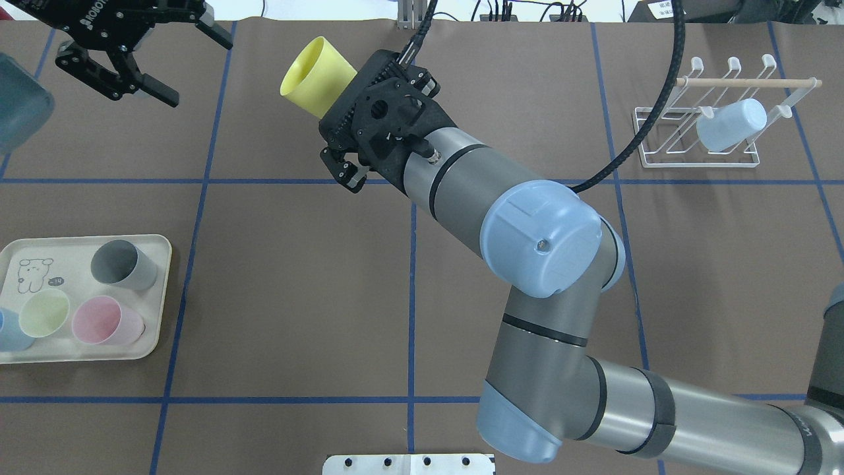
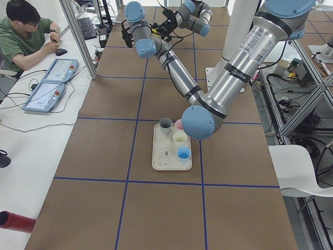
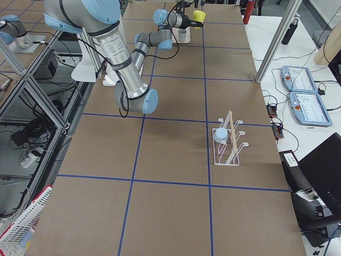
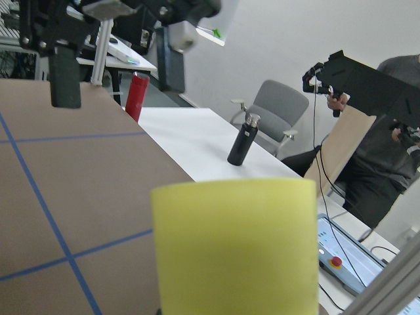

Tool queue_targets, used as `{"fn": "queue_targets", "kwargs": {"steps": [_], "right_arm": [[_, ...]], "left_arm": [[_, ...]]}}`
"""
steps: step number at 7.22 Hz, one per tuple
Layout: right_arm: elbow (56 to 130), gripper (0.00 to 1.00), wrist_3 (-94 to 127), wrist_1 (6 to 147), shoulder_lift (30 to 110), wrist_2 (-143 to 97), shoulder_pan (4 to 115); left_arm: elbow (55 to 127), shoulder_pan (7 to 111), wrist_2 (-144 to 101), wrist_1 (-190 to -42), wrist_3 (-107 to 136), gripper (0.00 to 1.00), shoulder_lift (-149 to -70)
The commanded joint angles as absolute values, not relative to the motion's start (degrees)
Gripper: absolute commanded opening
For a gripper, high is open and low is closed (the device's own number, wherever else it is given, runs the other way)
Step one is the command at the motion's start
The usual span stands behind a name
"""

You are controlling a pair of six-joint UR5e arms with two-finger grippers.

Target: Transfer IKEA cup to right arm and place on rack

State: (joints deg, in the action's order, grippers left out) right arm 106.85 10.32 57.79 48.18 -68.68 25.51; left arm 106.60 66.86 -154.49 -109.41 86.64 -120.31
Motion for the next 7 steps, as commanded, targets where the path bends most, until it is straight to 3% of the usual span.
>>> {"fn": "queue_targets", "kwargs": {"steps": [1, 3, 5, 7], "right_arm": [[109.0, 0.42, 8.9, 70.2, 48.3, -69.3, 28.5], [108.9, 0.38, 0.5, 77.5, 48.9, -77.7, 35.3], [109.0, 0.26, -11.0, 80.1, 54.1, -78.6, 39.7], [108.7, 0.24, -23.0, 80.3, 58.2, -78.3, 43.8]], "left_arm": [[106.8, 67.4, -145.9, -109.2, 73.6, 1.00, -114.1], [106.3, 67.4, -140.6, -107.8, 57.7, 1.00, -109.5], [106.3, 71.9, -139.8, -99.0, 36.4, 1.00, -105.8], [105.4, 74.3, -139.7, -95.5, 24.9, 1.00, -102.8]]}}
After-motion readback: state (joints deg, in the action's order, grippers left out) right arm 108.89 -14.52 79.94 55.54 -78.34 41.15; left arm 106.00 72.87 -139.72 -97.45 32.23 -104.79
